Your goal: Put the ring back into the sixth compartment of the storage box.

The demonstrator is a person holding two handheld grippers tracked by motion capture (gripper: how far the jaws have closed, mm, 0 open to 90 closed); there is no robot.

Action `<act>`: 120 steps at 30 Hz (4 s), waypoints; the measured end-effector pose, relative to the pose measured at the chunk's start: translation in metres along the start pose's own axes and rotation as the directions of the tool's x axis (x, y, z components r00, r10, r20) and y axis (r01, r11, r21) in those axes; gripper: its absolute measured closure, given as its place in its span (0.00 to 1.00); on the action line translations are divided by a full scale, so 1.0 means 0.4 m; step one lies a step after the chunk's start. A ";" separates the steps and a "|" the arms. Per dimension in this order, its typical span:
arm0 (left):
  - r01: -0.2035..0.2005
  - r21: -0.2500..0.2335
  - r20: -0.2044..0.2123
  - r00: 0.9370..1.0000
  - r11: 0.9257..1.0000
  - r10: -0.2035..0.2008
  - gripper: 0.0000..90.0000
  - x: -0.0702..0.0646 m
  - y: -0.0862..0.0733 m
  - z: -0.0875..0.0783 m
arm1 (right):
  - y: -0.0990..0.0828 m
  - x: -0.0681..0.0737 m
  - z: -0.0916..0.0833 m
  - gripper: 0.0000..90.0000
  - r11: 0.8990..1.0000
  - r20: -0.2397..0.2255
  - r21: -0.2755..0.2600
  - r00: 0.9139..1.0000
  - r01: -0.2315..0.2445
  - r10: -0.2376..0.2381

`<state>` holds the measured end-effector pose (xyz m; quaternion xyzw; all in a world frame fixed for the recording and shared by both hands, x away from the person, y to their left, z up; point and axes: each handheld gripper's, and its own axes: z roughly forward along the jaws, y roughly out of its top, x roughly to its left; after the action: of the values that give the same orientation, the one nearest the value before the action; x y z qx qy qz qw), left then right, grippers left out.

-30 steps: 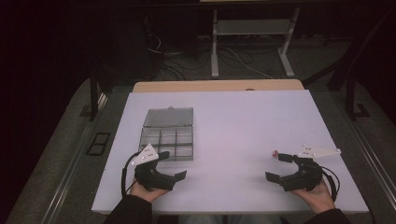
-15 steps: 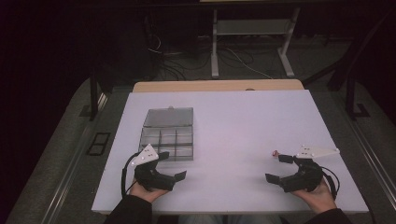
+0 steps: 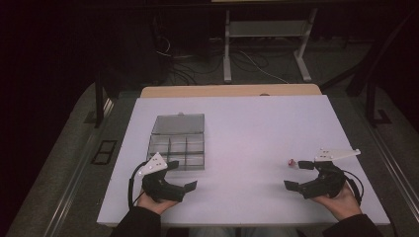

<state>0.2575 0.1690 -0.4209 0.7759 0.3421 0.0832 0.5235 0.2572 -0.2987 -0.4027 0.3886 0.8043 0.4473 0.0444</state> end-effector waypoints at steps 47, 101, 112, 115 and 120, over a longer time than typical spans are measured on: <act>-0.001 0.002 -0.001 1.000 1.000 0.001 0.00 0.001 0.000 0.000 | 0.046 -0.156 0.046 0.01 0.985 0.039 0.173 0.999 0.028 -0.035; -0.003 0.003 0.003 1.000 1.000 0.003 0.00 0.002 0.000 0.002 | 0.066 -0.223 0.118 0.51 0.919 -0.016 0.367 0.988 0.146 -0.151; -0.004 0.004 0.004 1.000 1.000 0.004 0.00 0.001 -0.001 0.002 | 0.068 -0.220 0.122 0.76 0.915 -0.020 0.366 0.984 0.171 -0.176; -0.003 0.003 0.004 1.000 1.000 0.003 0.00 0.001 -0.001 0.002 | 0.069 -0.223 0.121 0.77 0.917 -0.021 0.364 0.986 0.160 -0.163; -0.002 0.002 0.003 1.000 1.000 0.002 0.00 0.002 -0.001 0.002 | 0.070 -0.227 0.118 0.78 0.920 -0.032 0.360 0.988 0.154 -0.153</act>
<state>0.2583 0.1687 -0.4217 0.7770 0.3407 0.0820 0.5230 0.3564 -0.3182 -0.4348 0.3253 0.9007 0.2878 0.0057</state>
